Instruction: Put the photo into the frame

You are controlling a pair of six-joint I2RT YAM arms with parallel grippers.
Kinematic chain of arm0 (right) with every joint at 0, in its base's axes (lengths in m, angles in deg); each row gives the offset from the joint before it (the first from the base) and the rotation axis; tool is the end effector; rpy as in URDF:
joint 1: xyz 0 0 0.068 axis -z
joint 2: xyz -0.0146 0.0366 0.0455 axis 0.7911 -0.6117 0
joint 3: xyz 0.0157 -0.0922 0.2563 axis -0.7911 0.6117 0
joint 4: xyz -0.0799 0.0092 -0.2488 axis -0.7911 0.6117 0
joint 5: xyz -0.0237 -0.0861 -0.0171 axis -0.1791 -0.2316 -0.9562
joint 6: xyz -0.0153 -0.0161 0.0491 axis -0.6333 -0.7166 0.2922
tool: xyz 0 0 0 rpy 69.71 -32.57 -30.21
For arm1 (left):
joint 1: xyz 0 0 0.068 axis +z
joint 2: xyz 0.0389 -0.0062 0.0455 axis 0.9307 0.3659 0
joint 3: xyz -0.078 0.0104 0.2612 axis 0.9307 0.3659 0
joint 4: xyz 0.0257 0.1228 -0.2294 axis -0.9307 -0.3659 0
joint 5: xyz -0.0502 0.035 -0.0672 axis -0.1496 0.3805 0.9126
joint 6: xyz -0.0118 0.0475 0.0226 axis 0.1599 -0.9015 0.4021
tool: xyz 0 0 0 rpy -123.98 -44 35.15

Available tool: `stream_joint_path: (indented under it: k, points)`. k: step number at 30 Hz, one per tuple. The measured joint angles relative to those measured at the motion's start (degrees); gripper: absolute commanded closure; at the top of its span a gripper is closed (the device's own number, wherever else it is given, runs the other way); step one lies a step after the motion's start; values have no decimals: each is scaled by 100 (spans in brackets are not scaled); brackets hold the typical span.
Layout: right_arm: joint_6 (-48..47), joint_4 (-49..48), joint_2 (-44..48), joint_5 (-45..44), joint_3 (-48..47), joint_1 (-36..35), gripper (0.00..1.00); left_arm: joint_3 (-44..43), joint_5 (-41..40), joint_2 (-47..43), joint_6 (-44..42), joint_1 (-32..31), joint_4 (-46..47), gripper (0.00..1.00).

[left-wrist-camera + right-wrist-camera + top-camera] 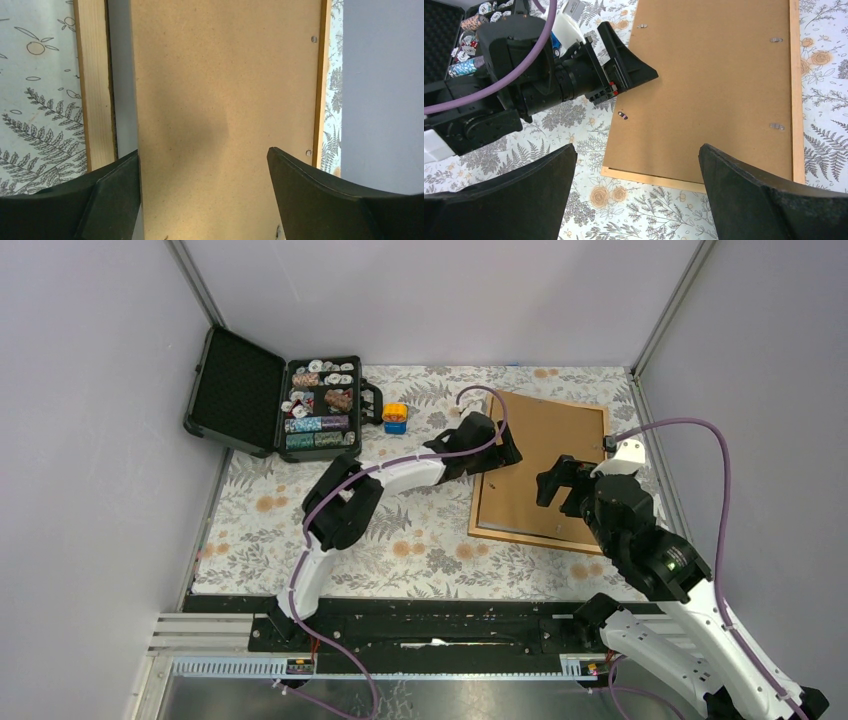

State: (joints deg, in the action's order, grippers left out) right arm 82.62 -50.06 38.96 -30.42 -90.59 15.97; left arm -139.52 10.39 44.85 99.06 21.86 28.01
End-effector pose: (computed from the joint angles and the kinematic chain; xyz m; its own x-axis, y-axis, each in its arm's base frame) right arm 0.1133 0.0634 0.3677 -0.2961 0.2640 -0.9179 -0.0586 0.9542 0.2933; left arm 0.3472 -0.3681 0.1798 -0.8085 -0.3184 -0.4949 0.1268 0.7269 -0.6749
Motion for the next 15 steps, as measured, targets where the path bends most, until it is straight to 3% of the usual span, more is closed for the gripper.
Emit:
stream_joint_path:
  k: [6, 15]
  points:
    - [17, -20, -33, 52, 50, 0, 0, -737, -363, 57, -697, -155, -1106, 1]
    - [22, -24, -98, 61, 85, 0, 0, -990, -595, 55, -1464, -197, -1978, 1]
